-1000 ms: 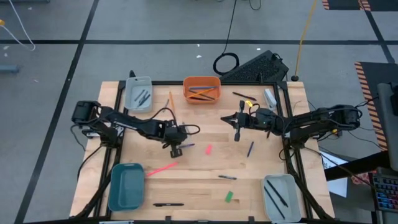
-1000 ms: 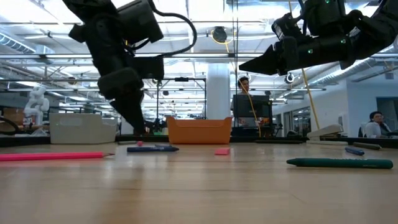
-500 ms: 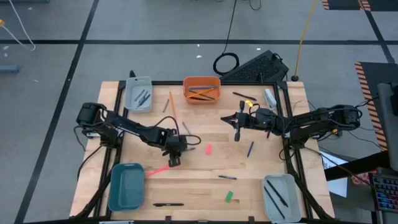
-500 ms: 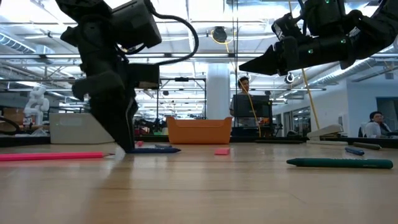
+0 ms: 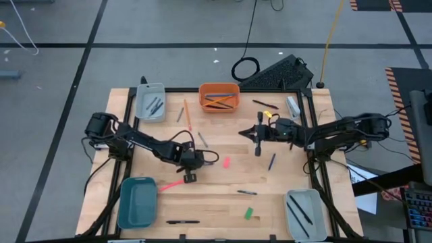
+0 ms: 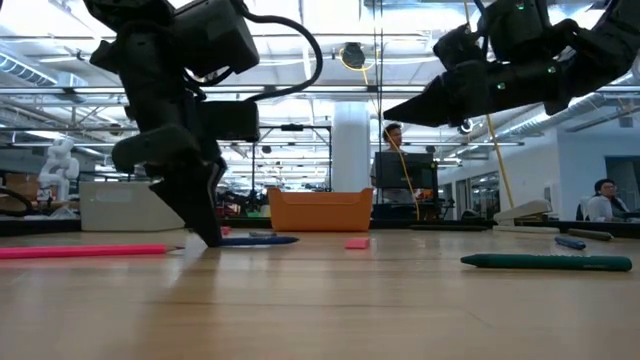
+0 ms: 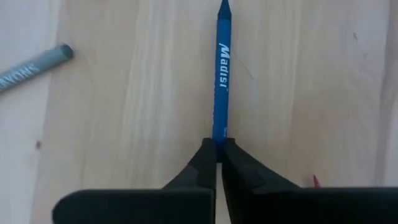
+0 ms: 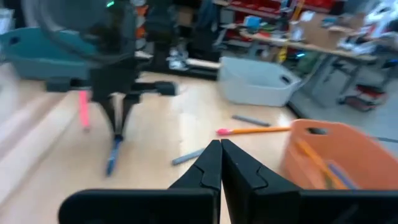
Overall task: Sort crayons/erasers/pens/pencils in bins
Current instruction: Put the blue crayon into the top gray bin
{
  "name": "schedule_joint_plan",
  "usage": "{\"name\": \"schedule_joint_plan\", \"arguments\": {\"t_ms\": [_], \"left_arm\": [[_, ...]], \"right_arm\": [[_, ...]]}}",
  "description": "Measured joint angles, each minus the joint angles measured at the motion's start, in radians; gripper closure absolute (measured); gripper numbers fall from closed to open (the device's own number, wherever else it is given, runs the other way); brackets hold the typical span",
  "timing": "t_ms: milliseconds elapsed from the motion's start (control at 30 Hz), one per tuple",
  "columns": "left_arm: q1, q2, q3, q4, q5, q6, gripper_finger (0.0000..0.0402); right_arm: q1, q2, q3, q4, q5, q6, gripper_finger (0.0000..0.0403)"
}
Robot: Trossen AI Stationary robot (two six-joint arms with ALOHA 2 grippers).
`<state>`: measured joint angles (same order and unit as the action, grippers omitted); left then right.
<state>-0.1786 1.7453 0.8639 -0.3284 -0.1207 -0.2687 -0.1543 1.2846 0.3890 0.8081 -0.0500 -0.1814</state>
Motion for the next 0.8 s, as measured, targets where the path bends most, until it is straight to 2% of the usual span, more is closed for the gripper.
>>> {"name": "schedule_joint_plan", "arguments": {"t_ms": [167, 300, 600, 800], "left_arm": [[-0.004, 0.001, -0.02, 0.064, -0.022, -0.002, 0.0391], [-0.003, 0.001, -0.051, 0.131, -0.029, -0.021, 0.0396], [-0.003, 0.002, -0.078, 0.197, -0.032, -0.023, 0.0397], [-0.003, 0.003, -0.079, 0.209, -0.035, -0.006, 0.0398]], "right_arm": [[0.04, 0.096, 0.059, -0.061, -0.006, 0.032, 0.0403], [0.078, 0.199, 0.093, -0.062, -0.006, 0.122, 0.0391], [0.153, 0.41, 0.105, 0.11, -0.006, 0.314, 0.0303], [0.19, 0.539, 0.208, 0.085, -0.007, 0.328, 0.0261]]}}
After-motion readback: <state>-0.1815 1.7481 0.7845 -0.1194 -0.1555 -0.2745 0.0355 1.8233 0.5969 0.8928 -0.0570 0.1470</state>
